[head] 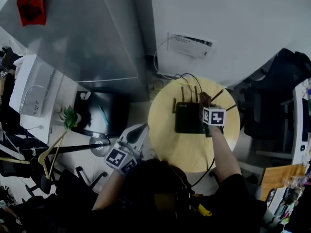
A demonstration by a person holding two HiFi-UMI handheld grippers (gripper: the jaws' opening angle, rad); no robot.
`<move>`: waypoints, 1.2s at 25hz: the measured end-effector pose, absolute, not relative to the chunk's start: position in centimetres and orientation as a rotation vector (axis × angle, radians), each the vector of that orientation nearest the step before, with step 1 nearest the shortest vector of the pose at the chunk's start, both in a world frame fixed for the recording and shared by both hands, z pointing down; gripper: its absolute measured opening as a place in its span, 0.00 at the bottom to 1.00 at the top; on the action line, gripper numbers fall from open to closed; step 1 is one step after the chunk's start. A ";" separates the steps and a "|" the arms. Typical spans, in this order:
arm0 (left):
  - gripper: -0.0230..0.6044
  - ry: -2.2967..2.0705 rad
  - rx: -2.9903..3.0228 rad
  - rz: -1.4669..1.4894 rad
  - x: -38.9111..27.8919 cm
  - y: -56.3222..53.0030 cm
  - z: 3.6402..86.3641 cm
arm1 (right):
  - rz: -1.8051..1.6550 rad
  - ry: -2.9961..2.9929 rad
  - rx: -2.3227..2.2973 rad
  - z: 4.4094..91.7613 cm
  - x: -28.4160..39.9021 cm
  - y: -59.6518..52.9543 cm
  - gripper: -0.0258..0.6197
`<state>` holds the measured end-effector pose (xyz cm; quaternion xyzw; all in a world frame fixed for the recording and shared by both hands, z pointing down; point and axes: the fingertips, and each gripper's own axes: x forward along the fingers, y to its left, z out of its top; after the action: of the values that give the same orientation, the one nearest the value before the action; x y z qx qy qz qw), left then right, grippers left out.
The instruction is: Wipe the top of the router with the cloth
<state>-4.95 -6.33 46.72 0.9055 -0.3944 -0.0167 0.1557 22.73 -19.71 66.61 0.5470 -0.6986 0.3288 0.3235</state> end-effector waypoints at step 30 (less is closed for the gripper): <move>0.03 -1.209 2.571 -0.072 -7.3 -6.2 46.5 | 0.707 -1.955 1.412 62.4 18.9 -21.5 0.13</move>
<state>-7.29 -6.20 46.49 0.8945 -0.4206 -0.0249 0.1493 18.94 -21.48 62.37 0.5342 -0.7399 0.2674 0.3092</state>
